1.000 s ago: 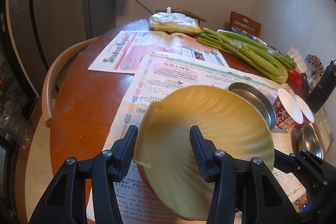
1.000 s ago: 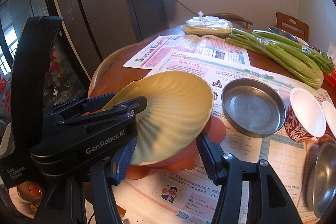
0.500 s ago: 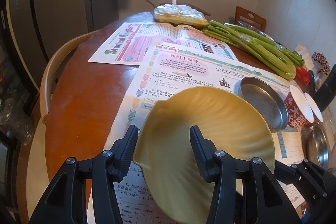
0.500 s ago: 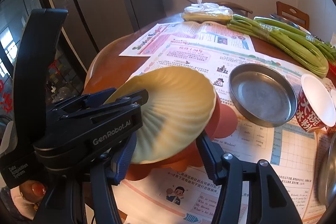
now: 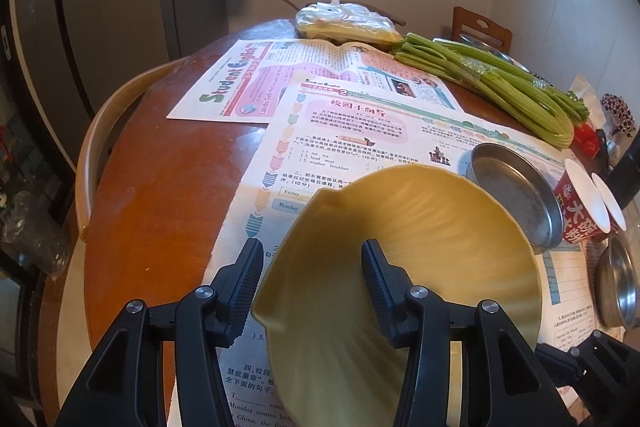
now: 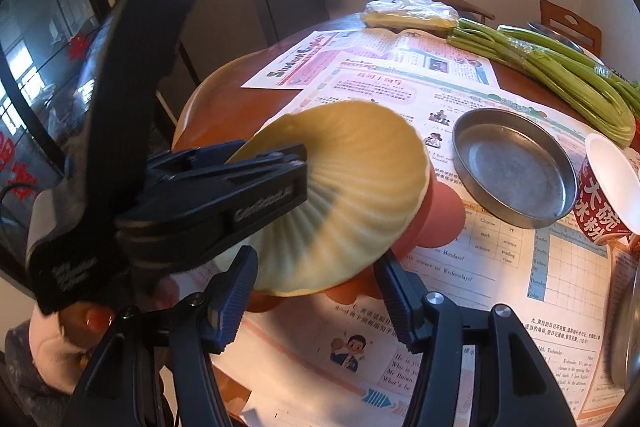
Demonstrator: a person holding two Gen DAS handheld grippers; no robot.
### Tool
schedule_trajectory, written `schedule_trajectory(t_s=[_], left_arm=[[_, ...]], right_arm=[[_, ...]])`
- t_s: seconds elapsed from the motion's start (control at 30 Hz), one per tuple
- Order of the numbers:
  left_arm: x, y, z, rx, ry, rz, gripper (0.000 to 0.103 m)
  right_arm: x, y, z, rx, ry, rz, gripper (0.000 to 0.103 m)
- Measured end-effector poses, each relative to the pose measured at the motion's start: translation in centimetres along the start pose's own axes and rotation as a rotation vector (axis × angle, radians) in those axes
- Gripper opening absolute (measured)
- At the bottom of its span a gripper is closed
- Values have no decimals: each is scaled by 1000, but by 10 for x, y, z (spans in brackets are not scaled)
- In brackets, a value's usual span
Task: Organize plates and bowls
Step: 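Lift the yellow plate with the left tool and carry it over the orange plate, then lower the yellow plate onto the orange plate and open the left tool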
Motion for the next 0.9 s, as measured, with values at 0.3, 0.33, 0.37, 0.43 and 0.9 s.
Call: schedule_trajectory(t_s=[0.3,0.33,0.37,0.43,0.9], left_arm=[[-5,1,-5,8,-1,-16,52],[-5,1,-6,8,-2,-15,52],[-6,2,-7,10,0,-15,54],[-6,3,-9,9,6,-17,54],[3,12,5,-24,43,-25,62]], right_arm=[[8,4,-12,10,-20,2,60],[9,5,-12,8,-20,5,60],[10,5,-13,10,-22,4,60],[7,5,-15,12,-31,-5,60],[23,11,-24,28,-22,20,60]])
Point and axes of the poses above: each gripper's, at about its wrist camera, not at the fingertips, and z roughly the way its jaws point, x to its right, y to its underside, the point moved 10 cm from there along z, roughly the way its jaws point, and after that the axes turned 11 degrees about y, right-handed, at the moved point
